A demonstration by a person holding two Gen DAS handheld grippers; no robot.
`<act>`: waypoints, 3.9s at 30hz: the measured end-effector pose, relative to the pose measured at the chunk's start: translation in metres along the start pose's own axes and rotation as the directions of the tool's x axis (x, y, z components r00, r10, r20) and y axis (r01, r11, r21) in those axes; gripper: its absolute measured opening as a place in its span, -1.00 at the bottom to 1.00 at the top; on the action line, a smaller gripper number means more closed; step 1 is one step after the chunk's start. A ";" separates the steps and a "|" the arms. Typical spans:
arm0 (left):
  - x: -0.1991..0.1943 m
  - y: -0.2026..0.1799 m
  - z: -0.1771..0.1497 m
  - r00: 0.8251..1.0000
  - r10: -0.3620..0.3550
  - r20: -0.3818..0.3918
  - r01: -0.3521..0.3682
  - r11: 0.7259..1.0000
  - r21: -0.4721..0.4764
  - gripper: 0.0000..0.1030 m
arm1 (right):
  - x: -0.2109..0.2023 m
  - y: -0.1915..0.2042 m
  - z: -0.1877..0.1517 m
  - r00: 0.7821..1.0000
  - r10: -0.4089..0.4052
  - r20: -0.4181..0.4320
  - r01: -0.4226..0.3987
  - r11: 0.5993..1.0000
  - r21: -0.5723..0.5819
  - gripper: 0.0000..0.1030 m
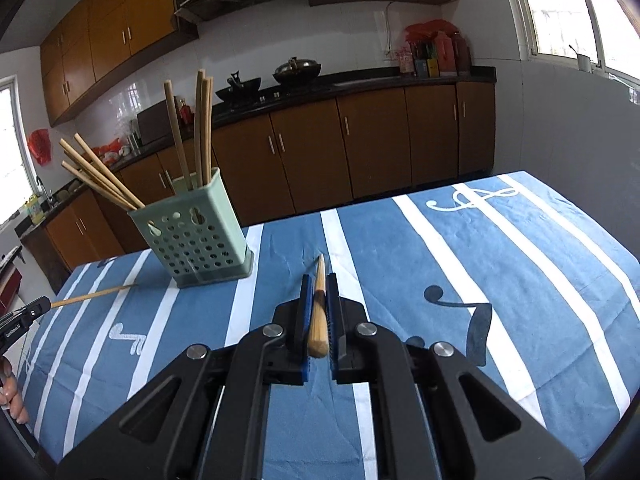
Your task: Organize utensils
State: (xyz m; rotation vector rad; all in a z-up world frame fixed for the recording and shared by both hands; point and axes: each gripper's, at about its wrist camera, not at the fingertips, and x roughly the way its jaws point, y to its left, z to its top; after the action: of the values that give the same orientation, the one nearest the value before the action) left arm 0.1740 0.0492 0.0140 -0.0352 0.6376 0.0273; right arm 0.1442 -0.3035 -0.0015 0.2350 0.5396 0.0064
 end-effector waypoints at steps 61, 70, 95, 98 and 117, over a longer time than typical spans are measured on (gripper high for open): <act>0.029 -0.082 0.164 0.922 -0.195 0.333 0.227 0.972 -0.059 -0.86 | 0.051 0.119 0.131 0.937 0.224 0.266 -0.208 0.974 -0.089 -0.84; 0.001 -0.060 0.165 0.921 -0.166 0.354 0.213 0.972 -0.098 -0.30 | 0.018 0.104 0.136 0.929 0.215 0.300 -0.200 0.977 -0.079 -0.24; -0.143 -0.007 -0.002 0.925 -0.001 0.381 -0.003 1.000 0.009 0.92 | -0.112 0.095 0.013 0.923 0.094 0.373 -0.005 0.972 -0.234 0.97; -0.148 -0.009 -0.028 0.924 0.026 0.381 -0.038 0.999 0.023 0.92 | -0.112 0.088 -0.007 0.939 0.104 0.328 -0.036 0.978 -0.206 0.97; -0.129 -0.011 -0.098 0.951 0.023 0.308 -0.028 1.000 0.013 0.92 | -0.098 0.078 -0.079 0.984 0.063 0.166 -0.027 0.977 -0.213 0.97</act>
State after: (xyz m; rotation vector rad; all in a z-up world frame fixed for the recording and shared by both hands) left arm 0.0127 0.0320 0.0126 -0.0058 0.3250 0.0515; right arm 0.0240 -0.2163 -0.0001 0.0407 0.3575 0.0865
